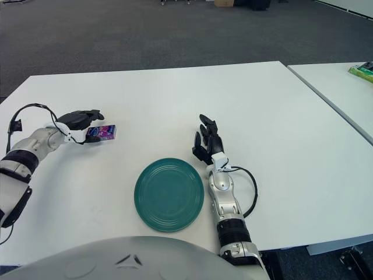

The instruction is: Put the gum into the plate.

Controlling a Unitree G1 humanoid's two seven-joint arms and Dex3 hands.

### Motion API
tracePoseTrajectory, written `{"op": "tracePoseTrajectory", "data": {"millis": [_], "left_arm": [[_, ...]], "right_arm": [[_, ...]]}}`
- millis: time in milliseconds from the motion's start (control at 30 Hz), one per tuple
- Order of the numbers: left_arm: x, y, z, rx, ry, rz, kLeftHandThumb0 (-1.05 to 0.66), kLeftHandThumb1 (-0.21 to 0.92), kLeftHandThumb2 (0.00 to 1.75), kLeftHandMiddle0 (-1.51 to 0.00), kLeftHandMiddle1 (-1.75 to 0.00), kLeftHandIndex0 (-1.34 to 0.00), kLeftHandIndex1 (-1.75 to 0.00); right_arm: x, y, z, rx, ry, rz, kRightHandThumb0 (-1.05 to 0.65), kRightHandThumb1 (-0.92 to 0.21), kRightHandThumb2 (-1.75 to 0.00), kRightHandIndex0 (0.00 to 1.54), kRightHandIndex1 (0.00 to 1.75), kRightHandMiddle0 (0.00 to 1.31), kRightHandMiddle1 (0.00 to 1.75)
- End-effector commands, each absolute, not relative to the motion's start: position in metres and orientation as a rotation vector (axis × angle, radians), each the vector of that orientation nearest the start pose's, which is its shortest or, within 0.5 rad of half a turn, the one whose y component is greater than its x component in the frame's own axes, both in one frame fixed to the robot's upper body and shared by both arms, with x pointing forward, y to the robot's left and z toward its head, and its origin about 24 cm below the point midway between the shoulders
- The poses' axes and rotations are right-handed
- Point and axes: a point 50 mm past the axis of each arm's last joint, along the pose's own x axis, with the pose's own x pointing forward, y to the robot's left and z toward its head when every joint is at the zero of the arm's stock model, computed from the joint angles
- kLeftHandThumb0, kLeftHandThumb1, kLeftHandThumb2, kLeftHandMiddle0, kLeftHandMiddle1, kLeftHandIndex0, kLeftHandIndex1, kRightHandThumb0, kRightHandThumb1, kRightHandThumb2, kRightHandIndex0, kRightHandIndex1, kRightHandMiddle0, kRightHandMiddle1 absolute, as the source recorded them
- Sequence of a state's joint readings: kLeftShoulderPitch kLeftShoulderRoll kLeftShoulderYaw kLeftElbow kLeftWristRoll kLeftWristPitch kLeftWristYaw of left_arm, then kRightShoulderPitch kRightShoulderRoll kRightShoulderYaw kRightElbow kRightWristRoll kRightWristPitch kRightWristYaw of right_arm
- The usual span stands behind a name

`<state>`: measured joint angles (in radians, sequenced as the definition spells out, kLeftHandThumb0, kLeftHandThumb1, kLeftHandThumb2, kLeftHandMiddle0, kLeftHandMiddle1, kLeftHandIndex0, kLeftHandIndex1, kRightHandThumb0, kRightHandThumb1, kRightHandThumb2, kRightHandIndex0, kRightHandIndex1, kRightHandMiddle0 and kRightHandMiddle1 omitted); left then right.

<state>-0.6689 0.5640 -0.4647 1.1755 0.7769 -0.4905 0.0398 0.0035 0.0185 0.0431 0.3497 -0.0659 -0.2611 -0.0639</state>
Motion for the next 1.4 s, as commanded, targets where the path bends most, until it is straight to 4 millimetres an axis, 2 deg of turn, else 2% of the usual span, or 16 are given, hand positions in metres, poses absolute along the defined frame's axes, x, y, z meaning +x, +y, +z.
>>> {"op": "tracePoseTrajectory", "data": {"millis": [0,267,467,533,600,633,667,700,733,767,867,1067,1367], "left_arm": [[0.331,0.235,0.012,1.446,0.176,-0.548,-1.05,0.92,0.39,-0.15,-0.01,0.00,-0.88],[0.321,0.232,-0.008,1.416,0.279,-0.586,-1.05,0.92,0.36,-0.15,0.00,0.00,-0.91],[0.317,0.234,-0.015,1.429,0.337,-0.604,-1.04,0.92,0.36,-0.15,0.00,0.00,-0.90],[0.316,0.235,-0.017,1.431,0.357,-0.605,-1.02,0.92,0.34,-0.18,-0.02,0.00,-0.96],[0.314,0.237,-0.020,1.438,0.389,-0.594,-0.95,0.92,0.30,-0.09,-0.50,-0.01,-1.15],[0.314,0.239,-0.021,1.443,0.405,-0.586,-0.83,0.89,0.37,-0.17,-0.75,-0.09,-1.24],[0.313,0.240,-0.022,1.442,0.420,-0.571,-0.67,0.80,0.53,-0.29,-1.11,-0.20,-1.40],[0.313,0.240,-0.023,1.440,0.429,-0.561,-0.54,0.72,0.68,-0.34,-1.23,-0.23,-1.47],[0.312,0.240,-0.026,1.419,0.439,-0.529,-0.35,0.58,0.90,-0.43,-1.41,-0.28,-1.57],[0.311,0.239,-0.028,1.403,0.446,-0.506,-0.22,0.48,1.05,-0.51,-1.48,-0.35,-1.63],[0.305,0.234,-0.037,1.367,0.454,-0.449,-0.08,0.32,1.26,-0.61,-1.60,-0.43,-1.71],[0.300,0.227,-0.045,1.368,0.453,-0.442,-0.01,0.16,1.47,-0.73,-1.66,-0.53,-1.74],[0.300,0.226,-0.046,1.351,0.453,-0.439,0.00,0.12,1.52,-0.77,-1.65,-0.56,-1.75]], "right_arm": [[0.210,-0.141,-0.061,-0.053,0.356,-0.015,-0.62,-0.92,-0.87,0.28,0.01,0.00,0.58],[0.210,-0.143,-0.062,-0.056,0.353,-0.023,-0.63,-0.92,-0.86,0.27,0.01,0.00,0.59],[0.211,-0.144,-0.062,-0.055,0.352,-0.025,-0.63,-0.92,-0.86,0.27,0.01,0.00,0.59],[0.211,-0.145,-0.062,-0.053,0.352,-0.026,-0.63,-0.92,-0.87,0.27,0.01,0.00,0.59],[0.211,-0.145,-0.063,-0.049,0.351,-0.027,-0.63,-0.92,-0.87,0.27,0.01,0.00,0.59],[0.211,-0.146,-0.063,-0.047,0.351,-0.027,-0.63,-0.92,-0.87,0.28,0.01,0.00,0.59],[0.211,-0.146,-0.063,-0.045,0.351,-0.028,-0.63,-0.92,-0.87,0.28,0.01,0.00,0.59],[0.211,-0.146,-0.063,-0.044,0.351,-0.029,-0.63,-0.92,-0.87,0.28,0.01,0.00,0.59],[0.211,-0.146,-0.063,-0.042,0.350,-0.030,-0.63,-0.92,-0.87,0.28,0.01,0.00,0.59],[0.211,-0.147,-0.063,-0.041,0.350,-0.030,-0.63,-0.92,-0.87,0.29,0.01,0.00,0.59],[0.211,-0.148,-0.064,-0.037,0.350,-0.033,-0.62,-0.92,-0.87,0.29,0.01,0.00,0.59],[0.212,-0.149,-0.064,-0.031,0.347,-0.033,-0.61,-0.92,-0.88,0.30,0.01,0.00,0.61],[0.213,-0.150,-0.064,-0.022,0.347,-0.036,-0.60,-0.92,-0.88,0.30,0.01,0.00,0.62]]}}
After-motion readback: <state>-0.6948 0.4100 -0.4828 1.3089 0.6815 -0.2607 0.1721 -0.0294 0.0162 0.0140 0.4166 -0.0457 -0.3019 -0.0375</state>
